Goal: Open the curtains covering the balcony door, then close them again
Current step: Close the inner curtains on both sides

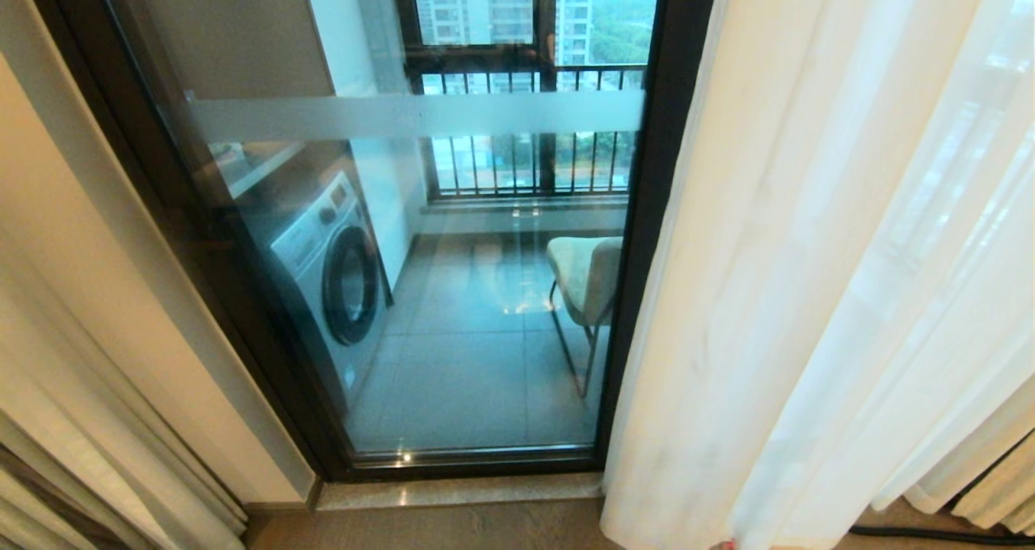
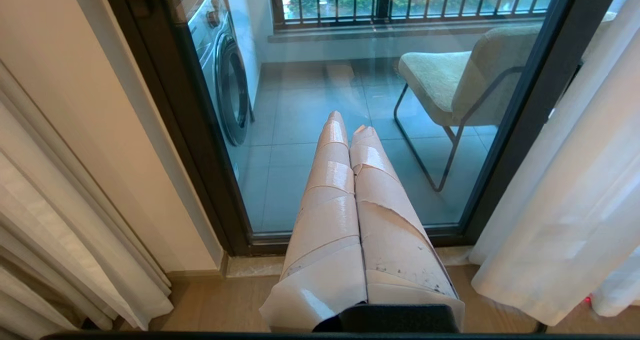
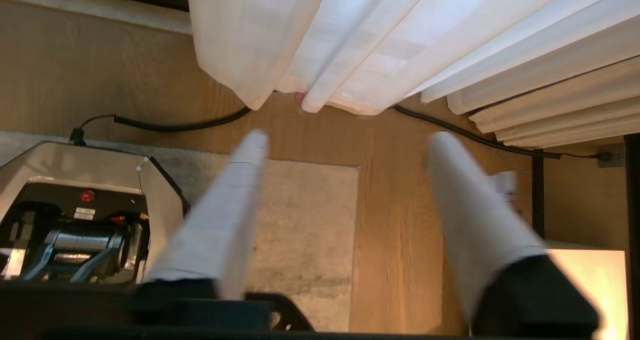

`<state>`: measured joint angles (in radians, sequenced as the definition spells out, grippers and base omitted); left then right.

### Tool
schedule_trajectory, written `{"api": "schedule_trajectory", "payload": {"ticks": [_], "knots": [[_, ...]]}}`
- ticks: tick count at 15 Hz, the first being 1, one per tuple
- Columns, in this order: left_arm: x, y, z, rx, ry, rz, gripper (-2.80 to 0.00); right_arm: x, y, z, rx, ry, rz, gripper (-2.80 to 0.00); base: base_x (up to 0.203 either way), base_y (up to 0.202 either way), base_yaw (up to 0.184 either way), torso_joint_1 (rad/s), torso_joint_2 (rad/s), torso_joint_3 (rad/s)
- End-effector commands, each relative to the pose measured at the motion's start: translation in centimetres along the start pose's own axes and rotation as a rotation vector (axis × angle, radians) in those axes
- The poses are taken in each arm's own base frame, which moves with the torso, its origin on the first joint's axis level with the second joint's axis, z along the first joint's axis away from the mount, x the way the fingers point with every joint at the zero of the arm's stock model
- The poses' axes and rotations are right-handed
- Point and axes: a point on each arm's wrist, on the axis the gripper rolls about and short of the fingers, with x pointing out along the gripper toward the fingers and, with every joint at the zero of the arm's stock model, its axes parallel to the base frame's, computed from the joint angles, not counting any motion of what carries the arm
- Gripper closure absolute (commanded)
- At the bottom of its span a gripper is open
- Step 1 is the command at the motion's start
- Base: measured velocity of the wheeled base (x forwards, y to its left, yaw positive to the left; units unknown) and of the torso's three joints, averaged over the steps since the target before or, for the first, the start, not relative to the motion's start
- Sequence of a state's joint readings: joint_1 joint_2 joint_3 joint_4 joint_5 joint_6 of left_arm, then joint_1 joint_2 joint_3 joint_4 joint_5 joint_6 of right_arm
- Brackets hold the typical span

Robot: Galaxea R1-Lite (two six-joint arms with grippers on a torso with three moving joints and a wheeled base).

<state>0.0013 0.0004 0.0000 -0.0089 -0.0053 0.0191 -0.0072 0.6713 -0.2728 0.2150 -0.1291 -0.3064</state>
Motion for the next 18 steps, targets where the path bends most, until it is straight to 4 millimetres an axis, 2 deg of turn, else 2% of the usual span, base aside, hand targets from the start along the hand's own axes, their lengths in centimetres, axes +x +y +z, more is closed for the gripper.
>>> {"api": "schedule_trajectory", "payload": {"ticks": [1, 5, 9, 15, 18], "knots": [[0.0, 0.0, 0.0, 0.0, -0.001, 0.0, 0.0, -0.7, 0.0, -0.5, 0.007, -0.049, -0.018, 0.0, 0.0, 0.0, 0.0, 0.0, 0.0, 0.0], [0.0, 0.0, 0.0, 0.001, -0.001, -0.001, 0.0, -1.2, 0.2, -1.1, 0.011, -0.102, -0.034, 0.0, 0.0, 0.0, 0.0, 0.0, 0.0, 0.0], [0.0, 0.0, 0.0, 0.001, -0.001, 0.001, 0.0, -0.6, 0.5, -1.7, 0.022, -0.203, -0.06, 0.0, 0.0, 0.0, 0.0, 0.0, 0.0, 0.0], [0.0, 0.0, 0.0, 0.001, -0.001, 0.001, 0.0, -1.1, 1.9, -5.6, 0.013, -0.453, -0.05, 0.0, 0.0, 0.0, 0.0, 0.0, 0.0, 0.0], [0.0, 0.0, 0.0, -0.001, -0.001, 0.001, 0.0, -1.9, 2.3, -6.6, 0.047, -0.603, -0.003, 0.0, 0.0, 0.0, 0.0, 0.0, 0.0, 0.0]]}}
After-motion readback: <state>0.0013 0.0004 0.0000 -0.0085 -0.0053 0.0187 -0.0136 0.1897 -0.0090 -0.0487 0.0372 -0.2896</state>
